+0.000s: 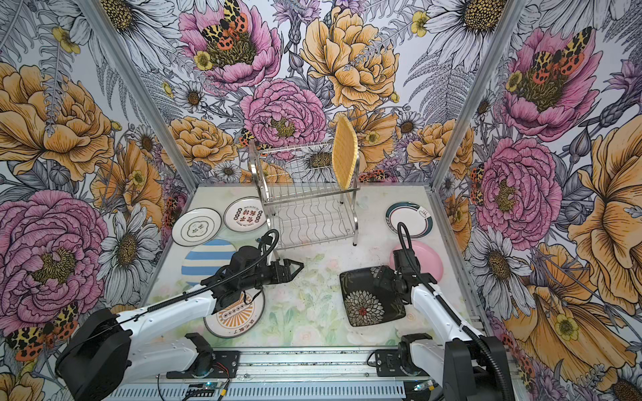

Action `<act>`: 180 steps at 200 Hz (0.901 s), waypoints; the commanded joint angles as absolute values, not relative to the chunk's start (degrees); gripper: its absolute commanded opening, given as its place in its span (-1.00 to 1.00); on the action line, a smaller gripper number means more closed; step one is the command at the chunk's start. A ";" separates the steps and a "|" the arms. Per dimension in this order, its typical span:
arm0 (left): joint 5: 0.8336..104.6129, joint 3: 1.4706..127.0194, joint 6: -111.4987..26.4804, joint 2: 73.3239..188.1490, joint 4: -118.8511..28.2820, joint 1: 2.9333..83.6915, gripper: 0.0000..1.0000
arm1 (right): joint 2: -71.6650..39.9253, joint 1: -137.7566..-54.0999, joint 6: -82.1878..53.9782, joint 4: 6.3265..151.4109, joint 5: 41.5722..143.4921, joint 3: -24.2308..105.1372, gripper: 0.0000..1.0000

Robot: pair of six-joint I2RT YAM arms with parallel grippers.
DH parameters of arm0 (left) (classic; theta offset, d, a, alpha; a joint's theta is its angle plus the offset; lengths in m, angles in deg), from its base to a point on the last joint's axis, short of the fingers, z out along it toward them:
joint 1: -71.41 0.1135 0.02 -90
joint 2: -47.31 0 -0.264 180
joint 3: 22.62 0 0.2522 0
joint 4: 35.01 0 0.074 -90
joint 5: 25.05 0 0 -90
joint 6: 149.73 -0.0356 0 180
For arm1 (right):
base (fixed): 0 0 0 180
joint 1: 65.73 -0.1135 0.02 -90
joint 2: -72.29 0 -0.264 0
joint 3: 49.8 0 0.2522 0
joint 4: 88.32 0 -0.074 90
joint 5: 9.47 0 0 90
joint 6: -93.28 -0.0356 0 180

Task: Load plates into a dish rack
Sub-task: Move the plate to the bottom-center of the table.

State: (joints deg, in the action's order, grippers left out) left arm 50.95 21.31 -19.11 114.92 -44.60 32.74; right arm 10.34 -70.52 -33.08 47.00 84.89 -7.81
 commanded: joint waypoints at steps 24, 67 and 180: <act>51.15 20.67 -18.07 114.63 -42.94 32.12 0.97 | 9.94 -73.49 -34.59 50.07 89.90 -8.19 0.79; 51.30 20.50 -17.86 114.59 -42.97 32.01 0.97 | 11.12 -80.09 -39.30 51.27 89.68 -8.53 0.79; 54.23 20.54 -18.07 113.62 -50.94 31.95 0.97 | 3.89 -99.93 -51.66 60.97 88.35 -6.12 0.76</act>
State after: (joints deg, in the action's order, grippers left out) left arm 52.26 21.12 -18.08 114.77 -47.84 32.45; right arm 6.12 -96.75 -47.96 56.36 87.93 -8.20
